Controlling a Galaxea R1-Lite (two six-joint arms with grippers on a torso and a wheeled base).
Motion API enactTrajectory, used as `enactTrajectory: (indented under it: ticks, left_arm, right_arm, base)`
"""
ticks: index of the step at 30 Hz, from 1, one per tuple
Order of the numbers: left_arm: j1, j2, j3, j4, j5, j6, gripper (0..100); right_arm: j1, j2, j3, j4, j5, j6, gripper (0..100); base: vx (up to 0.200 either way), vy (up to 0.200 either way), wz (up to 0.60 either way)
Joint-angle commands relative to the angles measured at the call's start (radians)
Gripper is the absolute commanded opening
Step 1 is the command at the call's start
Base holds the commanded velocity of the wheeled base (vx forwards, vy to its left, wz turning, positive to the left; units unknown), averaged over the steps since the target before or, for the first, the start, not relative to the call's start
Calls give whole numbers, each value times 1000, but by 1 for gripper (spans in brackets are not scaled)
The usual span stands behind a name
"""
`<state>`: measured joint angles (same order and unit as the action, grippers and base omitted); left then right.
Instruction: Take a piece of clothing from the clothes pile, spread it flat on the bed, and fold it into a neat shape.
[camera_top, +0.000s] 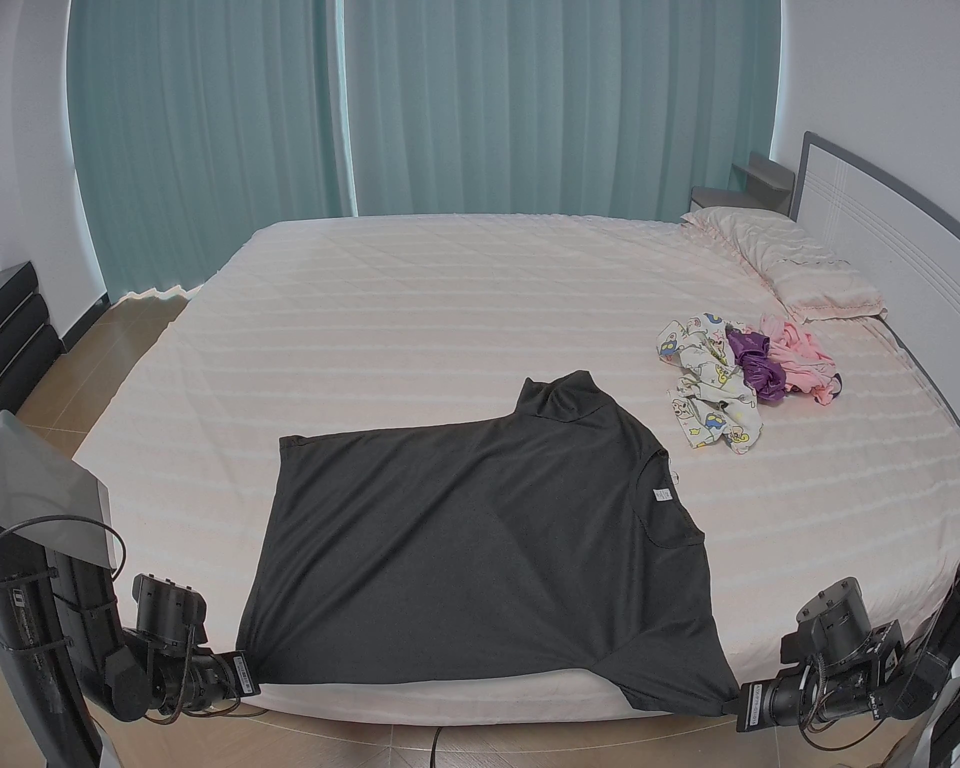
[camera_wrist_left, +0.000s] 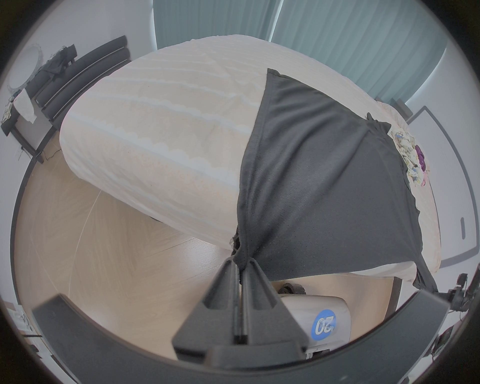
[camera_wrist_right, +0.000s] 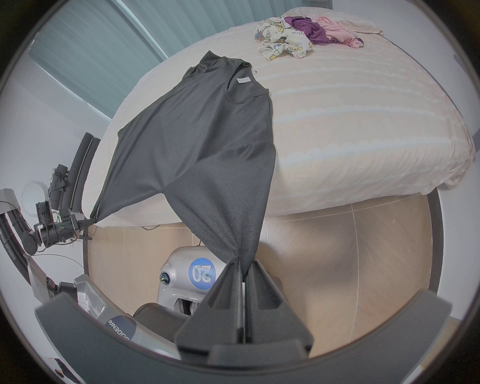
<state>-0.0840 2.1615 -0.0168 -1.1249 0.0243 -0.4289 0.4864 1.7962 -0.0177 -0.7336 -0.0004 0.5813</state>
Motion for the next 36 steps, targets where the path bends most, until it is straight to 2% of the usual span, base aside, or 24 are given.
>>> enactTrajectory:
  ticks: [1,9,14,19,31,36]
  left_arm:
    - [-11,-14,14,0,2,1,0]
    - [-8,-43,12,-1,2,-1,0]
    - [-3,-95,-9,-78,-3,-16,0]
    - [4,-120,-88,-78,-3,-60,0]
    - [4,-111,-267,-61,-3,-96,0]
    - [9,-109,-342,31,3,-103,0]
  right_arm:
    - [1,-3,18,8,0,-1,0]
    - [-29,-95,-7,20,2,-12,0]
    - [-84,-146,-107,30,8,-17,0]
    - [-114,-130,-206,31,7,-20,0]
    - [-160,-41,-412,46,8,-21,0]
    - [-167,-6,-472,74,8,-21,0]
  base:
    - [0,0,0]
    - [0,0,0]
    - [0,0,0]
    - [0,0,0]
    - [0,0,0]
    - [0,0,0]
